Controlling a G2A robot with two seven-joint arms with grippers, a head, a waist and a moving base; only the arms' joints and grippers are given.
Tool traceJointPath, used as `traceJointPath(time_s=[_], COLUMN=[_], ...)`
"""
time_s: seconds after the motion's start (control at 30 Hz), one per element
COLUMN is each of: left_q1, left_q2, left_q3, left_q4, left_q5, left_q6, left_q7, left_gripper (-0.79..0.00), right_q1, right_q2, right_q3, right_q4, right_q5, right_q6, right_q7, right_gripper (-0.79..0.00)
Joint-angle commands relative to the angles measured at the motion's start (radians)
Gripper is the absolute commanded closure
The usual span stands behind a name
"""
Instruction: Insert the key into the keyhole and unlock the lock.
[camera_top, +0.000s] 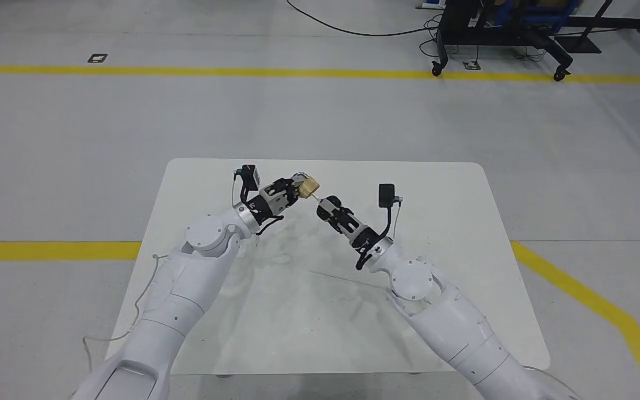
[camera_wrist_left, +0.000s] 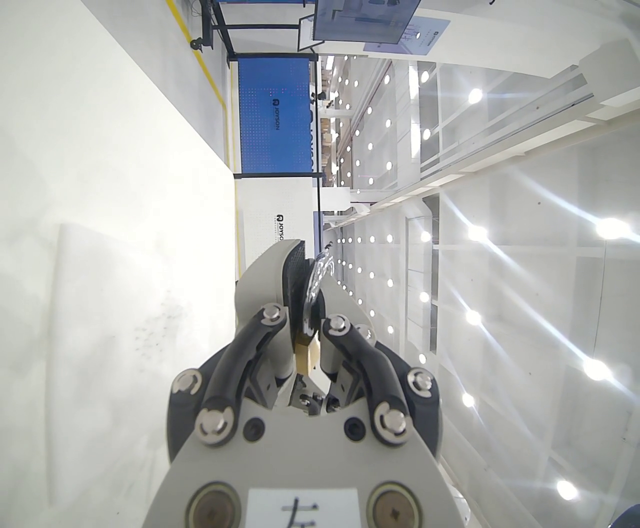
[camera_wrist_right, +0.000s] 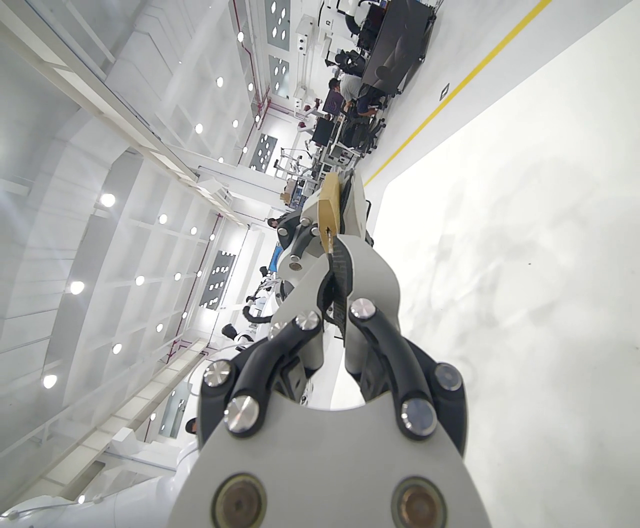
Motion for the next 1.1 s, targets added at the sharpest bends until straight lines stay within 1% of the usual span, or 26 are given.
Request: traceJointPath(time_s=[0.0,1.07], left_q1=[0.0,0.004], left_q2=[-0.001,-0.015], left_q3=[0.0,-0.022], left_q4=[0.0,0.011], left_q5=[0.002,0.003], left_q6=[0.001,0.017], left_q7=[-0.001,0.006], left_gripper=[0.0,0.0], right_q1=[0.0,-0.008], right_q2=[-0.003,-0.041], right_q3=[-0.001,0.025], right_q4=[0.0,0.02], right_q5=[-0.005,-0.029], right_q6=[0.003,0.005], right_q7=[-0.001,-0.006], right_gripper=[0.0,0.0])
